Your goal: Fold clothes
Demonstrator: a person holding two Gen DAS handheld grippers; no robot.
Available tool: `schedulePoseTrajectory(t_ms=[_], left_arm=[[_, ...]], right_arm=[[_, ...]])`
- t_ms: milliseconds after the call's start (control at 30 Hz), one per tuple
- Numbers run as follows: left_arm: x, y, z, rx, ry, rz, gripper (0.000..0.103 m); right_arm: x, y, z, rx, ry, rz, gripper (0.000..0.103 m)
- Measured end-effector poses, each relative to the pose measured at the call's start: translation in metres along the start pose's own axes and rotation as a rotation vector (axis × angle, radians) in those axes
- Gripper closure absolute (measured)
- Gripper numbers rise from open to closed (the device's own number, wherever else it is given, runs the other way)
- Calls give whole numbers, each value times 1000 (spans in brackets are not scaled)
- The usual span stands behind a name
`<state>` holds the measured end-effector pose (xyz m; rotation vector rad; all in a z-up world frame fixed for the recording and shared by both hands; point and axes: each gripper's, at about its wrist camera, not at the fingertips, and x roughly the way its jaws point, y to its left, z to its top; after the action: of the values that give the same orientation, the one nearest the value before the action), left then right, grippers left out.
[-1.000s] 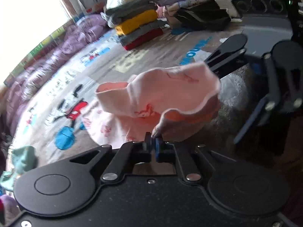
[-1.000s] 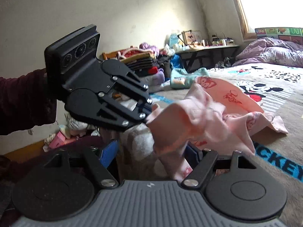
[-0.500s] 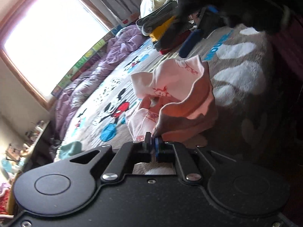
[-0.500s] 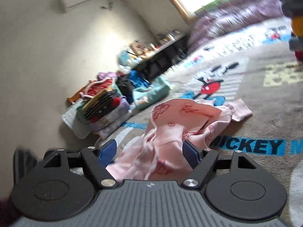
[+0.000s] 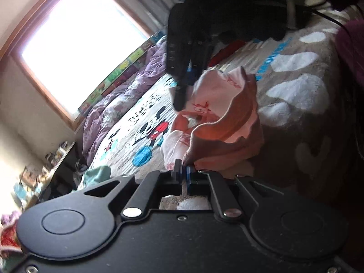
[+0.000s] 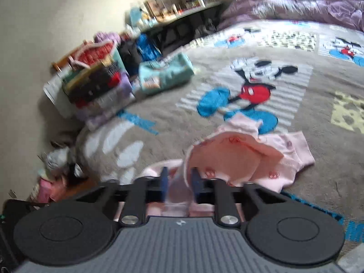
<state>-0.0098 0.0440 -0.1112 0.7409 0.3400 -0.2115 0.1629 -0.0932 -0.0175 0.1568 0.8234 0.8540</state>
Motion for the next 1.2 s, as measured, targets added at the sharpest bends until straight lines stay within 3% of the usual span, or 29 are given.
schedulePoseTrajectory(t_ms=[67, 233, 433, 800, 967, 1200], left_arm=[[3, 7, -1, -44, 7, 17, 101], [9, 34, 8, -154, -4, 48, 101], [16, 79, 41, -275, -55, 42, 101], [-8, 135, 123, -212, -189, 55, 102], [-24, 156, 145, -149, -225, 61, 102], [-41, 173, 159, -43, -239, 33, 102]], right_arm=[[-5, -10, -1, 70, -45, 25, 97], [-41, -45, -14, 328, -249, 103, 98], [-90, -72, -37, 578, -489, 176, 98], [-175, -55, -18, 571, -726, 219, 98], [-206, -53, -3, 566, -776, 214, 99], [-216, -54, 4, 556, -775, 223, 100]])
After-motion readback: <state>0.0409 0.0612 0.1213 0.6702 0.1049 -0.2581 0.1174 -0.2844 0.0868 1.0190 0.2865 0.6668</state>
